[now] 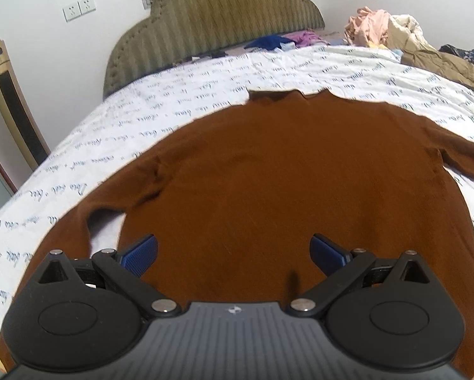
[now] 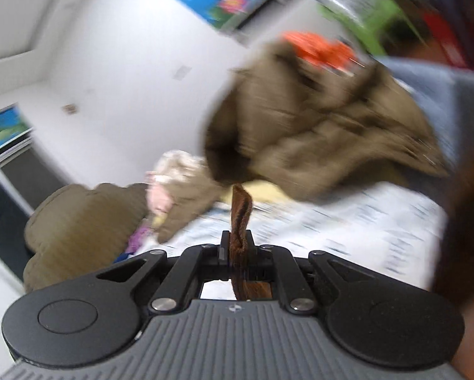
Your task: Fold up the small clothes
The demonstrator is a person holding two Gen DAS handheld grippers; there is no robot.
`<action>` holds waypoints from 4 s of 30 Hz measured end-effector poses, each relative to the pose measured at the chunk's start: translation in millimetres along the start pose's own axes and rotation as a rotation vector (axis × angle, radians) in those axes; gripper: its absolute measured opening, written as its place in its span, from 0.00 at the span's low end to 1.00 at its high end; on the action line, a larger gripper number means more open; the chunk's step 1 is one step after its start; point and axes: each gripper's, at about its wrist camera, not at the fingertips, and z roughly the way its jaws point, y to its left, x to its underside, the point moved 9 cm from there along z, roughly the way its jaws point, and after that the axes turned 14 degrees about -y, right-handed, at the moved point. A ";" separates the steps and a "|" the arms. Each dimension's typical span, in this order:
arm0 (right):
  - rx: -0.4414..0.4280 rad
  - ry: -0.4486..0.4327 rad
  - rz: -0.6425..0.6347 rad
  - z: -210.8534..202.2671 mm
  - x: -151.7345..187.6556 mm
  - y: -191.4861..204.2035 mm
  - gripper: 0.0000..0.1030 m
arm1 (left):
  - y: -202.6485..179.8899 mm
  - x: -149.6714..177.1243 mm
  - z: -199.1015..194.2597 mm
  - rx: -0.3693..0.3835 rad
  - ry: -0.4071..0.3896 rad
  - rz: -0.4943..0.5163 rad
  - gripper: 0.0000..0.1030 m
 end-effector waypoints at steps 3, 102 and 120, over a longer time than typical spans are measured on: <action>-0.088 0.015 -0.068 7.0 9.7 51.2 0.12 | 4.4 -0.4 4.6 -0.004 0.005 -0.019 1.00; -0.651 0.975 -0.673 -71.3 453.0 383.9 0.43 | 64.2 36.6 20.3 -0.090 0.107 -0.164 1.00; -0.771 0.833 -0.717 -109.6 392.3 364.0 0.66 | 109.9 46.7 -10.7 -0.218 0.104 -0.334 1.00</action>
